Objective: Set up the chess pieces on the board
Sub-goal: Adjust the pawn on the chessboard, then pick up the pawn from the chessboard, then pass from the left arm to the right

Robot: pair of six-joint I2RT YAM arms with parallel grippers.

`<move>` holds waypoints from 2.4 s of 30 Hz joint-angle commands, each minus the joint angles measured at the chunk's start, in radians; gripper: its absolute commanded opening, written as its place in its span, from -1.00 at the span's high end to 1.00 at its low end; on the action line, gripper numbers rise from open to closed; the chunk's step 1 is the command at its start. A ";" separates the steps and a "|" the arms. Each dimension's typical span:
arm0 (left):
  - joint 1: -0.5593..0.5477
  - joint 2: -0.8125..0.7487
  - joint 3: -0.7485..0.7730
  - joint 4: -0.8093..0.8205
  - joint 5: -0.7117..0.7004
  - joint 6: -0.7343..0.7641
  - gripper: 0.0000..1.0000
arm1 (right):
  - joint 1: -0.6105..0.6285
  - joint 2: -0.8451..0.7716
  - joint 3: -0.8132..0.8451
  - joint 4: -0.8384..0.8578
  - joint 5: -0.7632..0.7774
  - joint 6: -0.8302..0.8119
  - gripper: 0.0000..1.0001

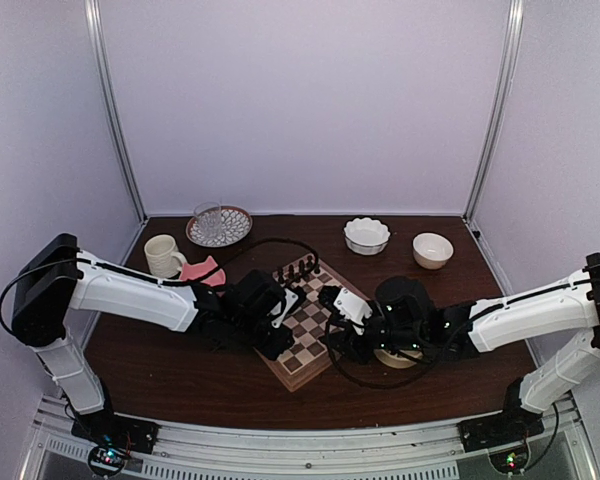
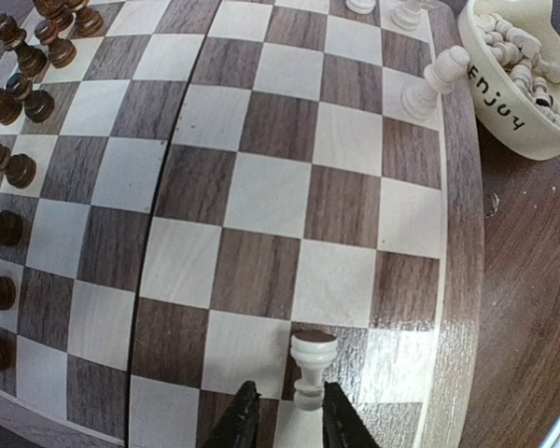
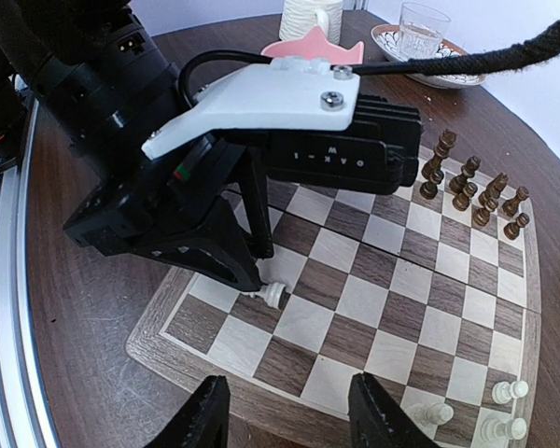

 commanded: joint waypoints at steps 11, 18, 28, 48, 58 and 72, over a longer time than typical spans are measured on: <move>-0.002 0.048 0.061 -0.035 0.017 -0.006 0.50 | 0.008 0.013 0.030 -0.013 0.007 -0.007 0.07; -0.002 0.075 0.086 -0.061 0.021 -0.005 0.53 | 0.008 0.010 0.029 -0.016 0.011 -0.006 0.07; -0.002 0.063 0.084 -0.063 0.001 0.004 0.78 | 0.010 0.003 0.025 -0.005 0.002 -0.005 0.08; -0.002 0.000 0.050 -0.007 0.156 -0.012 0.79 | 0.135 -0.041 -0.155 0.342 0.206 -0.302 -0.12; -0.002 -0.014 0.058 -0.025 0.165 0.002 0.79 | 0.141 0.030 -0.022 0.065 0.221 -0.493 -0.26; 0.000 -0.030 0.071 -0.037 0.229 0.012 0.80 | 0.204 0.228 0.037 0.124 0.376 -0.686 -0.22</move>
